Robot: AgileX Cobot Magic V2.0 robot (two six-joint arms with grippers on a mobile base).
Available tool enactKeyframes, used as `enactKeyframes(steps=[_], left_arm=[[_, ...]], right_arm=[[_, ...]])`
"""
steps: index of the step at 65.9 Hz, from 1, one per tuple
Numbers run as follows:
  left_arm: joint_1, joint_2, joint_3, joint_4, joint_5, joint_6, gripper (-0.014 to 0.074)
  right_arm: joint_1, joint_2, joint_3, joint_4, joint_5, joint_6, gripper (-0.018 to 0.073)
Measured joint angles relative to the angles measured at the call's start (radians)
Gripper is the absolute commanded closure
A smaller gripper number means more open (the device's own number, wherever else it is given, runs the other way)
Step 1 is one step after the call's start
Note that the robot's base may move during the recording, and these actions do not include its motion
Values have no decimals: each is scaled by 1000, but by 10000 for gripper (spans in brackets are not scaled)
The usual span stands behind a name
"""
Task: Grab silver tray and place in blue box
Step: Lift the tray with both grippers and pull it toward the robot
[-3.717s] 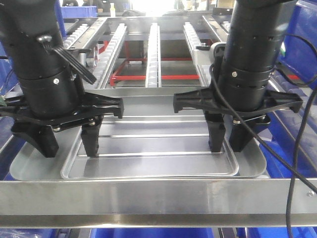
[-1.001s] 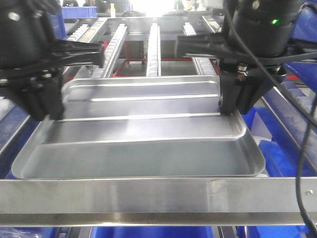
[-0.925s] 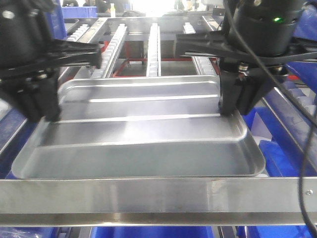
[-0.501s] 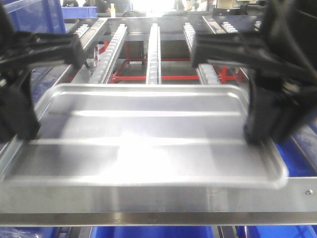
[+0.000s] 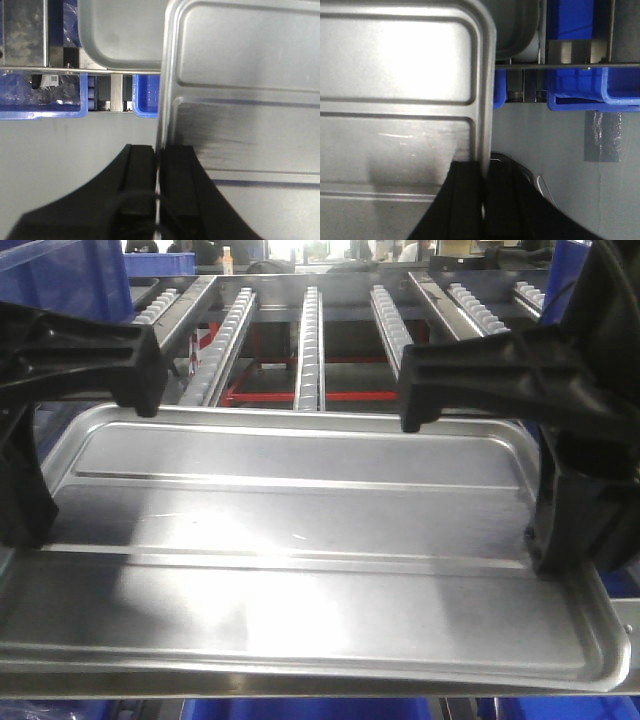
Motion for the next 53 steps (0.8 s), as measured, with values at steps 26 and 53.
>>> enactKeyframes(steps=[26, 53], left_arm=[[0, 0, 1, 0, 7, 0, 610], [0, 0, 1, 2, 16, 6, 610]], right_arm=[[0, 0, 0, -9, -11, 10, 501], [0, 0, 0, -12, -24, 14, 501]])
